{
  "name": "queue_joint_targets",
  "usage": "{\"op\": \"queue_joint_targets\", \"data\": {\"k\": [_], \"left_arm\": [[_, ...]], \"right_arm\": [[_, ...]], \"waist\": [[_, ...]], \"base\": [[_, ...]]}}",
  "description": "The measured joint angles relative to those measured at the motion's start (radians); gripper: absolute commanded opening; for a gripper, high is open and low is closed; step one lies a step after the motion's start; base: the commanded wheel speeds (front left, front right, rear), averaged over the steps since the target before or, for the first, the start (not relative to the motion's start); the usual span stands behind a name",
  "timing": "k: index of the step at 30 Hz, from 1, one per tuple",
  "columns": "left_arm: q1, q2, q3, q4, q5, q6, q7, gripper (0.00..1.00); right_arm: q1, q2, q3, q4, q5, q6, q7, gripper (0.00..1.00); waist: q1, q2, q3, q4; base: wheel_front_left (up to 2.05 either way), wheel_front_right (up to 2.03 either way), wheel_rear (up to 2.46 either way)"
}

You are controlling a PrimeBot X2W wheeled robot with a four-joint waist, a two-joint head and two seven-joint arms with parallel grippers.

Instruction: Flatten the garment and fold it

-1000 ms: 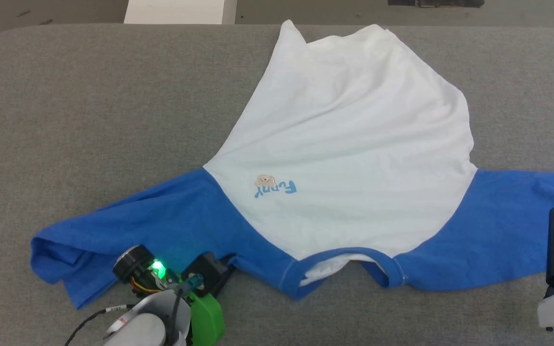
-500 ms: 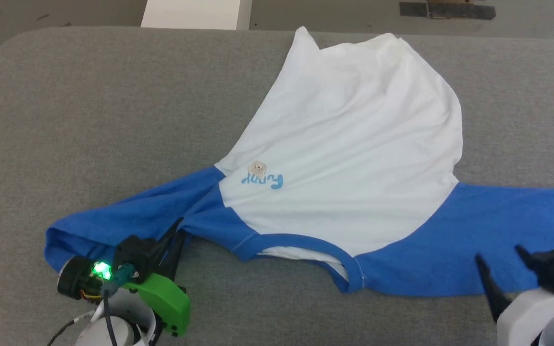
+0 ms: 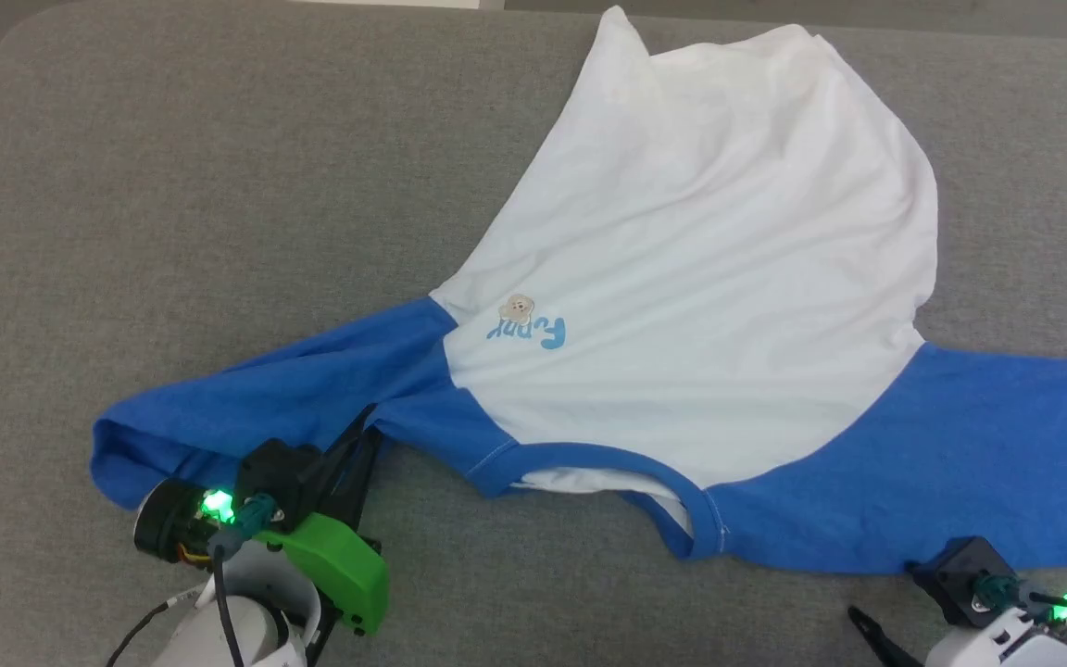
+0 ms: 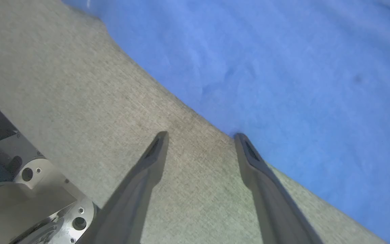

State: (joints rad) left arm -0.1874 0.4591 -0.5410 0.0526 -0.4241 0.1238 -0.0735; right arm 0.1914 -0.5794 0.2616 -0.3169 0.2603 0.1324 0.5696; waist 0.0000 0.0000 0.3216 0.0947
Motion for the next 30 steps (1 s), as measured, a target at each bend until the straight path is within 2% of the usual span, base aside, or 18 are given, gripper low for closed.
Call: {"op": "queue_joint_targets", "data": {"k": [5, 12, 13, 14, 15, 18, 22, 30], "left_arm": [[-0.012, -0.001, -0.001, 0.001, 0.0, -0.001, -0.003, 0.0], [-0.018, -0.006, -0.008, -0.001, 0.0, -0.001, -0.003, 0.0], [-0.018, -0.007, -0.009, -0.001, -0.001, -0.001, -0.005, 0.0], [-0.018, -0.007, -0.01, 0.0, -0.002, -0.001, -0.008, 0.0], [-0.018, -0.009, -0.01, 0.0, -0.006, 0.0, -0.009, 0.0], [-0.018, -0.017, -0.009, 0.003, -0.019, 0.001, -0.025, 0.0], [-0.017, -0.025, 0.01, -0.005, -0.037, 0.01, -0.061, 0.0], [-0.02, -0.039, 0.057, -0.134, -0.061, 0.02, -0.114, 0.0]], "right_arm": [[-0.077, -0.033, 0.06, 0.035, -0.034, 0.0, -0.037, 1.0], [-0.16, -0.048, 0.126, 0.096, -0.087, 0.0, -0.098, 1.0], [-0.168, -0.045, 0.127, 0.105, -0.095, 0.001, -0.107, 0.78], [-0.174, -0.041, 0.127, 0.112, -0.104, 0.001, -0.114, 0.36], [-0.179, -0.033, 0.125, 0.12, -0.117, 0.001, -0.125, 0.0], [-0.192, 0.002, 0.086, 0.151, -0.163, 0.001, -0.174, 0.0], [-0.198, 0.092, -0.038, 0.179, -0.217, 0.001, -0.266, 0.0], [-0.219, 0.229, -0.184, 0.11, -0.275, 0.0, -0.39, 0.0]], "waist": [[0.0, 0.0, 0.015, 0.014], [0.0, 0.0, 0.035, 0.027], [0.0, 0.0, 0.037, 0.027], [0.0, 0.0, 0.038, 0.028], [0.0, 0.0, 0.038, 0.028], [0.0, 0.0, 0.033, 0.027], [0.0, 0.0, 0.015, 0.021], [0.0, 0.0, -0.053, 0.0]], "base": [[0.0, 0.0, 0.0], [0.0, 0.0, 0.0], [0.0, 0.0, 0.0], [0.0, 0.0, 0.0], [0.0, 0.0, 0.0], [0.0, 0.0, 0.0], [0.0, 0.0, 0.0], [0.0, 0.0, 0.0]]}}
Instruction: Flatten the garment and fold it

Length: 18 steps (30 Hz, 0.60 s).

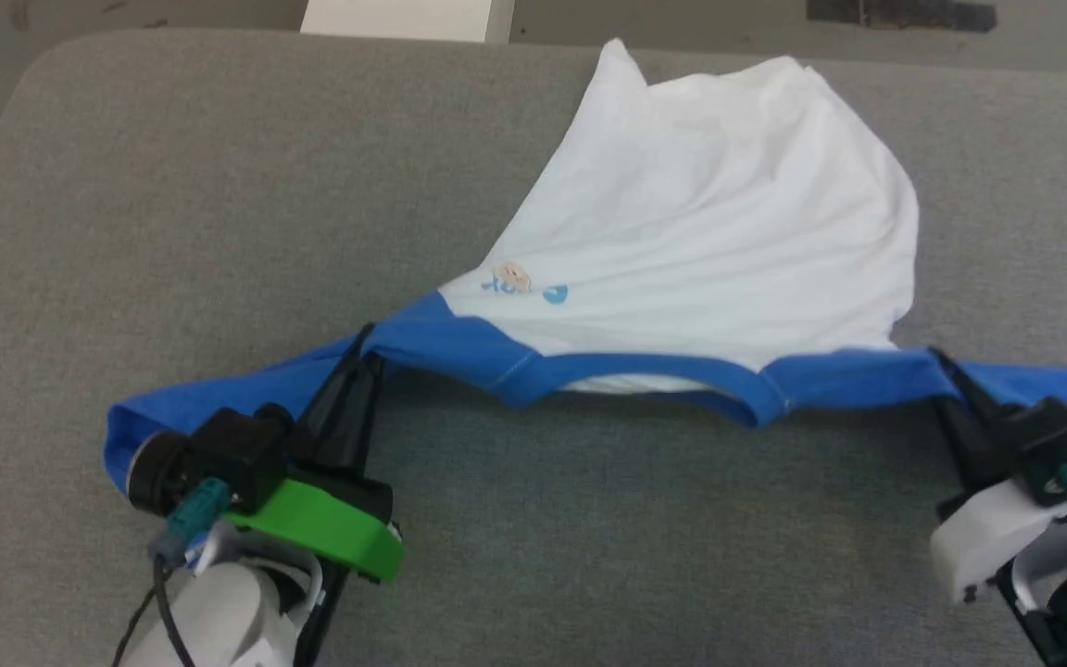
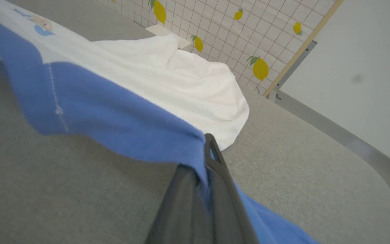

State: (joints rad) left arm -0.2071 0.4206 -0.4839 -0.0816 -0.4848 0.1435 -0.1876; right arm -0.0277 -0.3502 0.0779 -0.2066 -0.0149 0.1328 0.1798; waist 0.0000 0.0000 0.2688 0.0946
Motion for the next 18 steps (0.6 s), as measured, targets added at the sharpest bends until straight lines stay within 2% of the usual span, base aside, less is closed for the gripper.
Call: {"op": "queue_joint_targets", "data": {"k": [4, 8, 12, 18], "left_arm": [[-0.042, 0.018, 0.018, -0.066, 0.002, 0.004, 0.016, 0.0], [-0.122, 0.029, 0.04, -0.127, 0.001, 0.011, 0.075, 0.0], [-0.213, 0.045, 0.061, -0.162, -0.015, 0.01, 0.146, 0.0], [-0.366, 0.08, 0.082, -0.176, -0.042, -0.015, 0.263, 0.0]], "right_arm": [[-0.055, 0.036, -0.04, -0.05, 0.007, 0.0, -0.009, 0.0], [-0.142, 0.062, -0.063, -0.088, 0.085, 0.0, 0.027, 0.0], [-0.264, 0.04, -0.079, -0.116, 0.13, 0.0, 0.085, 0.0], [-0.469, -0.002, -0.056, -0.121, 0.181, 0.0, 0.16, 0.0]], "waist": [[0.0, 0.0, -0.041, -0.012], [0.0, 0.0, -0.085, -0.027], [0.0, 0.0, -0.128, -0.042], [0.0, 0.0, -0.187, -0.063]], "base": [[0.0, 0.0, 0.0], [0.0, 0.0, 0.0], [0.0, 0.0, 0.0], [0.0, 0.0, 0.0]]}}
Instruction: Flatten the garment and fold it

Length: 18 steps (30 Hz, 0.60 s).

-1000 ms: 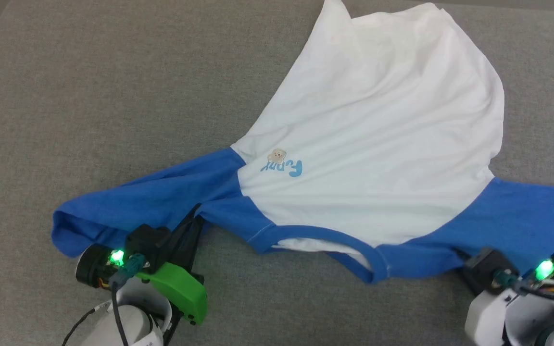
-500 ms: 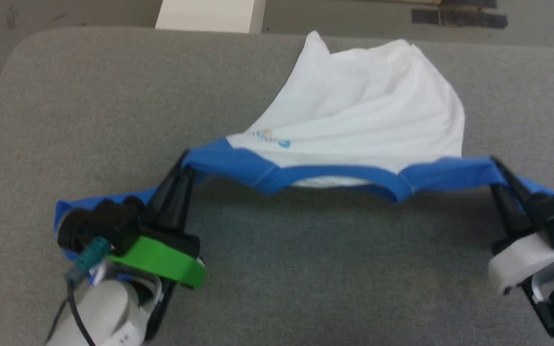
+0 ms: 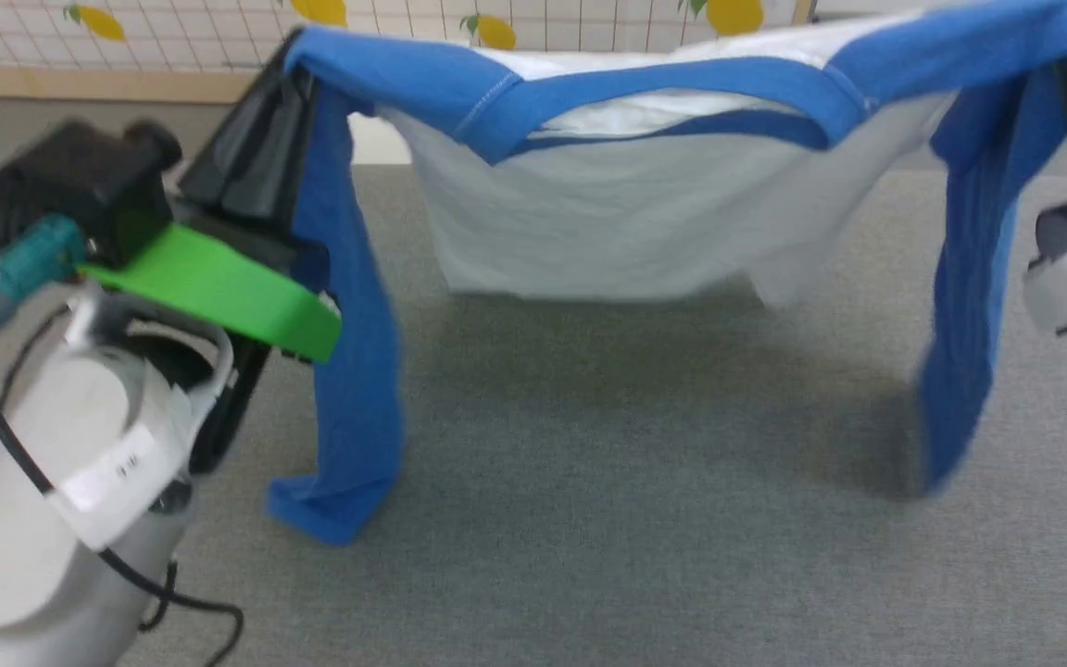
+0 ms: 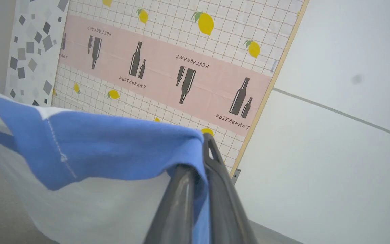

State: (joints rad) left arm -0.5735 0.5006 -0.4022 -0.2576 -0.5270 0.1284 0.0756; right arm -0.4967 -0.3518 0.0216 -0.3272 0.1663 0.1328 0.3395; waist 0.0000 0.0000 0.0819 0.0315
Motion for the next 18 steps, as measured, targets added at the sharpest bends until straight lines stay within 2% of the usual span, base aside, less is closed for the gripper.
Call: {"op": "queue_joint_targets", "data": {"k": [7, 13, 18], "left_arm": [[-0.16, 0.015, 0.003, 0.001, -0.026, -0.016, 0.15, 0.0], [-0.273, 0.028, 0.011, 0.042, -0.084, -0.021, 0.292, 0.0], [-0.376, 0.006, 0.032, 0.121, -0.119, 0.004, 0.359, 0.0]], "right_arm": [[-0.174, -0.02, 0.048, 0.034, 0.069, 0.0, 0.103, 0.0], [-0.298, -0.032, 0.076, 0.103, 0.12, 0.0, 0.208, 0.0], [-0.408, -0.045, 0.092, 0.206, 0.128, 0.0, 0.259, 0.0]], "waist": [[0.0, 0.0, -0.046, -0.02], [0.0, 0.0, -0.022, -0.03], [0.0, 0.0, 0.03, -0.03]], "base": [[0.0, 0.0, 0.0], [0.0, 0.0, 0.0], [0.0, 0.0, 0.0]]}}
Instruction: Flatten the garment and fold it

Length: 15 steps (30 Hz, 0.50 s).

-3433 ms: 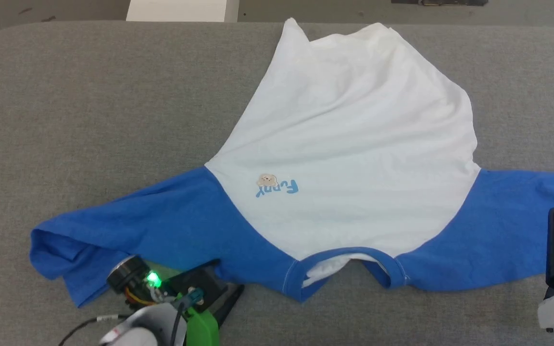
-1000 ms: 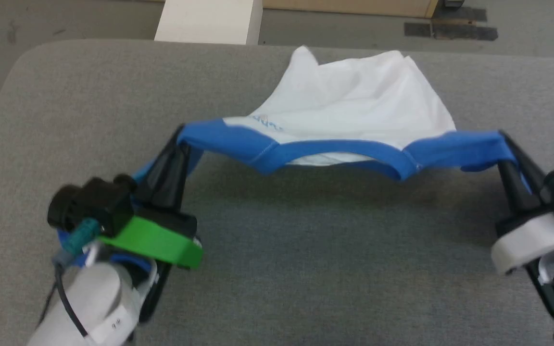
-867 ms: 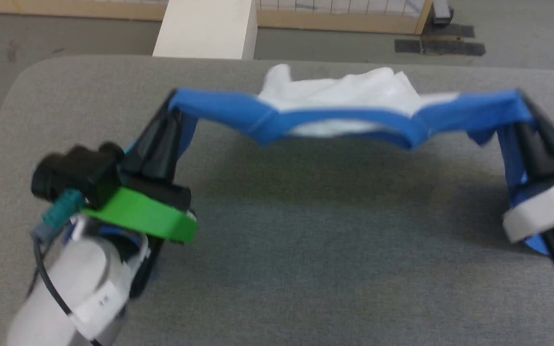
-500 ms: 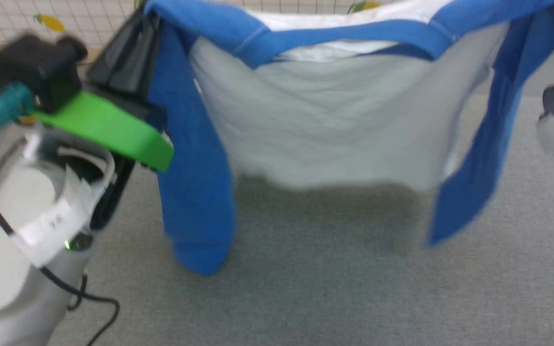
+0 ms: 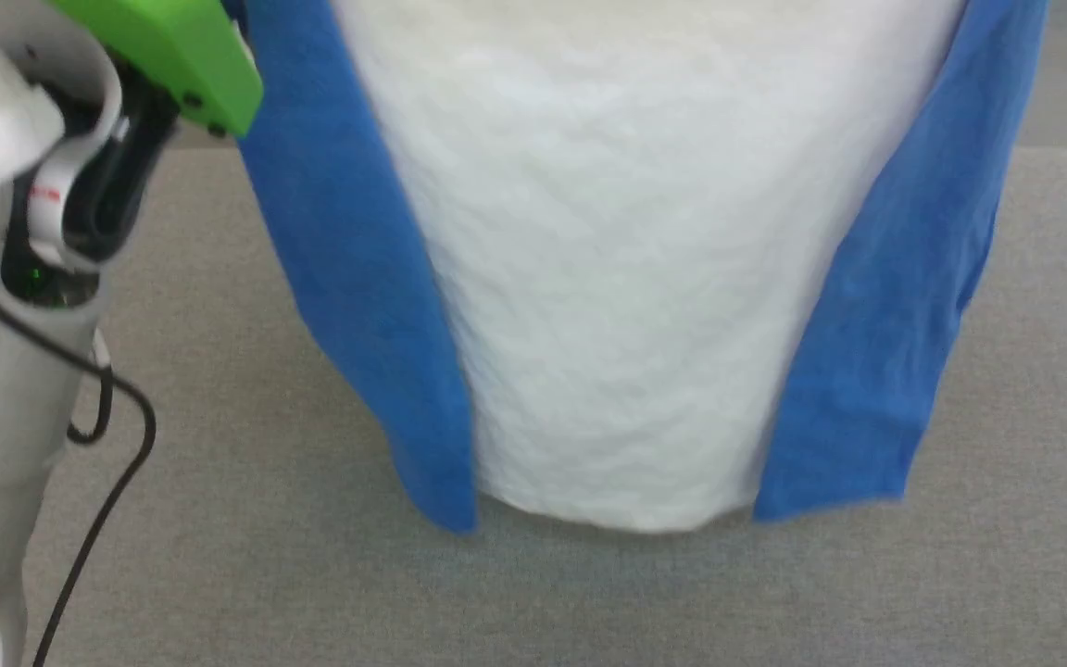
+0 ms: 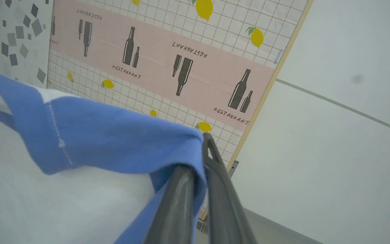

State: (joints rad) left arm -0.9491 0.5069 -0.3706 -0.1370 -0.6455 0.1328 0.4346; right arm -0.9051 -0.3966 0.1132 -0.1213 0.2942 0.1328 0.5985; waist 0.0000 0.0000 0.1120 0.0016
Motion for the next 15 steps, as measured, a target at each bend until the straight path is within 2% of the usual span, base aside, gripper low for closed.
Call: {"op": "queue_joint_targets", "data": {"k": [9, 15], "left_arm": [[-0.239, -0.061, -0.022, 0.194, 0.068, 0.022, -0.007, 0.0], [-0.44, -0.098, -0.002, 0.314, 0.151, 0.054, -0.129, 0.0]], "right_arm": [[-0.269, -0.003, 0.056, 0.22, -0.063, 0.0, -0.022, 0.0], [-0.496, 0.008, 0.089, 0.367, -0.174, 0.0, -0.116, 0.0]], "waist": [[0.0, 0.0, 0.141, 0.006], [0.0001, 0.0, 0.264, 0.006]], "base": [[0.0, 0.0, 0.0], [0.0, 0.0, 0.0]]}}
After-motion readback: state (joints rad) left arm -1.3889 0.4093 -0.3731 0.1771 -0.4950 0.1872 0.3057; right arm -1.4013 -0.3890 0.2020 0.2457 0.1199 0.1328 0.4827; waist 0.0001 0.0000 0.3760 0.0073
